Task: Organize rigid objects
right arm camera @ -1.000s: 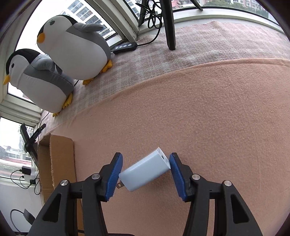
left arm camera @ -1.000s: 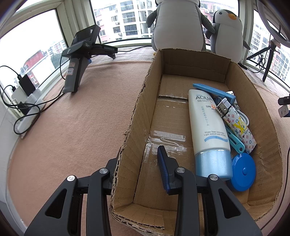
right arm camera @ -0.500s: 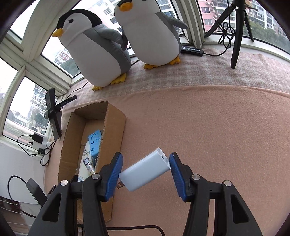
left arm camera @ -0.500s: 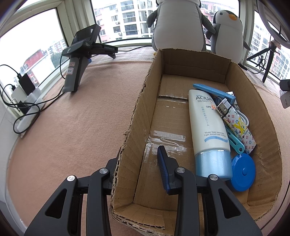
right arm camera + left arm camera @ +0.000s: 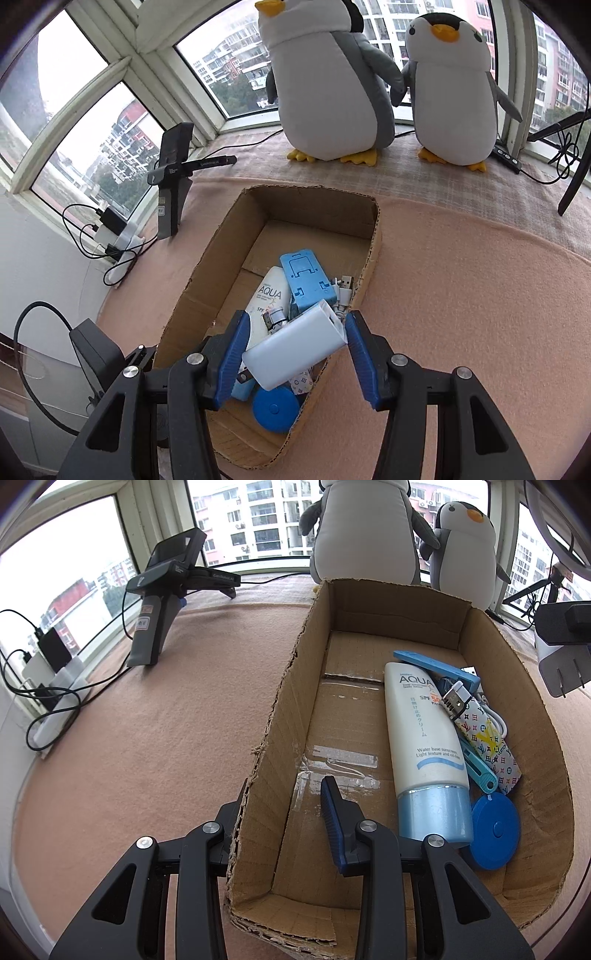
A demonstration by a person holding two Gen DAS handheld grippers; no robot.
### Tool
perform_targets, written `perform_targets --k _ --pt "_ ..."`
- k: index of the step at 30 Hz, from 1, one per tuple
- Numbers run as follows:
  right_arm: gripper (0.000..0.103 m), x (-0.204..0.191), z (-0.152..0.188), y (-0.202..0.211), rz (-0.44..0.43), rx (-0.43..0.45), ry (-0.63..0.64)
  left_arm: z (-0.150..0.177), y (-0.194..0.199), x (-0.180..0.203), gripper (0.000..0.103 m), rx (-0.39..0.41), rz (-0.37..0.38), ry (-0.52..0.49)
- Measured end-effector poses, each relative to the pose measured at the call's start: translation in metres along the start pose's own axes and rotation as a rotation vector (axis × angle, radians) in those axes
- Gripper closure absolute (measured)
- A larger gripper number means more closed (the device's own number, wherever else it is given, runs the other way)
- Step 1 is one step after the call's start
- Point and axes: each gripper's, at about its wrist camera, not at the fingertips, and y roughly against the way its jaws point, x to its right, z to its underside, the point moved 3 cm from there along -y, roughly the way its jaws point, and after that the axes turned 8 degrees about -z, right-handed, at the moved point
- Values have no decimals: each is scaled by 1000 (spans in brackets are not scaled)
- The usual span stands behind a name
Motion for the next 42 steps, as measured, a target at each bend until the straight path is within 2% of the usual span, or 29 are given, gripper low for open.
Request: perform_targets --k 7,18,22,25,42 --pt "54 -20 3 -22 -4 -40 68 0 0 0 71 0 1 0" --pt "53 -27 -2 -36 3 -49 83 2 -1 1 71 -1 2 2" --pt "51 -25 -4 -36 -1 -43 75 2 -1 1 71 0 1 2" --pt "42 -25 -5 -34 0 -35 76 2 -1 1 71 -1 2 2" --pt "39 -16 6 -16 76 -15 101 5 -1 1 71 -8 4 -1"
